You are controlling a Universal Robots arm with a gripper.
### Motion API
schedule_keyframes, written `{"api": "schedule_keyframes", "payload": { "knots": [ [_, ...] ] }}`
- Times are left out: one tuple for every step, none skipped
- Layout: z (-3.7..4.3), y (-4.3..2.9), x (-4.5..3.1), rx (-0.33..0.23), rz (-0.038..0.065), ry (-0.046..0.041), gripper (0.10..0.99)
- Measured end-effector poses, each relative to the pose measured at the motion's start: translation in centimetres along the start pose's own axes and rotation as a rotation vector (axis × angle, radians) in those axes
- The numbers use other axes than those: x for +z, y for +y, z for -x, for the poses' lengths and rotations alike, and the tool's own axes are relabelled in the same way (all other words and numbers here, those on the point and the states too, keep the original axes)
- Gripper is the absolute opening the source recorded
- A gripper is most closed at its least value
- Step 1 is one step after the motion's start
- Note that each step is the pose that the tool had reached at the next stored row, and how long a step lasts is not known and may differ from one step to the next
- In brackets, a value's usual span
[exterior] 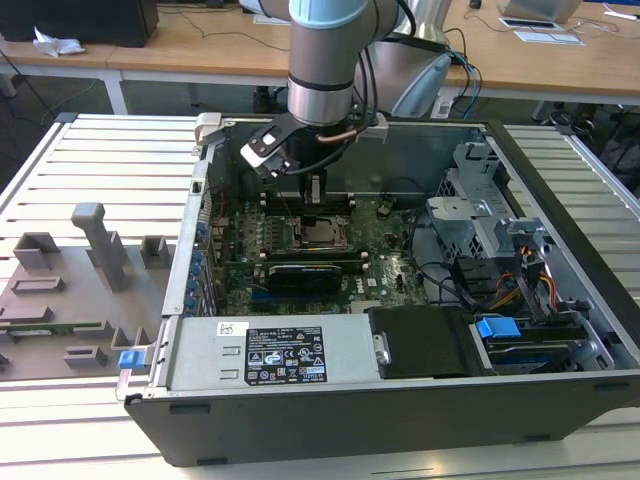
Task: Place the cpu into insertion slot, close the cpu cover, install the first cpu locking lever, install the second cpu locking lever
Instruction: 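Close the cpu cover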
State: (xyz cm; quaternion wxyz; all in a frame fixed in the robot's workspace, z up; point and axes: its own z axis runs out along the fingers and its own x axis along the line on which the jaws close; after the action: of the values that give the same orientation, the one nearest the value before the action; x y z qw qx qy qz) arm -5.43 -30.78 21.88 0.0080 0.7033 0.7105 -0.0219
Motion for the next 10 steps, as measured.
{"api": "schedule_keyframes", "payload": {
  "knots": [
    [0.00,-0.12,0.02,0.000,0.000,0.0000,0.106],
    [0.00,-0.21,0.04,0.000,0.000,0.0000,0.106],
    [0.00,-0.30,0.06,0.000,0.000,-0.0001,0.106],
    [0.00,-0.42,0.10,0.000,0.000,-0.0002,0.106],
    [-0.01,-0.52,0.15,0.000,0.000,-0.0001,0.106],
    [-0.01,-0.58,0.18,0.000,0.000,-0.0001,0.106],
    [-0.02,-0.68,0.27,0.000,0.000,0.0001,0.106],
    [-0.02,-0.74,0.35,0.000,0.000,0.0001,0.106],
    [-0.03,-0.84,0.48,0.000,0.000,0.0000,0.106],
    [-0.02,-0.93,0.53,0.000,0.000,-0.0001,0.106]
  ]
}}
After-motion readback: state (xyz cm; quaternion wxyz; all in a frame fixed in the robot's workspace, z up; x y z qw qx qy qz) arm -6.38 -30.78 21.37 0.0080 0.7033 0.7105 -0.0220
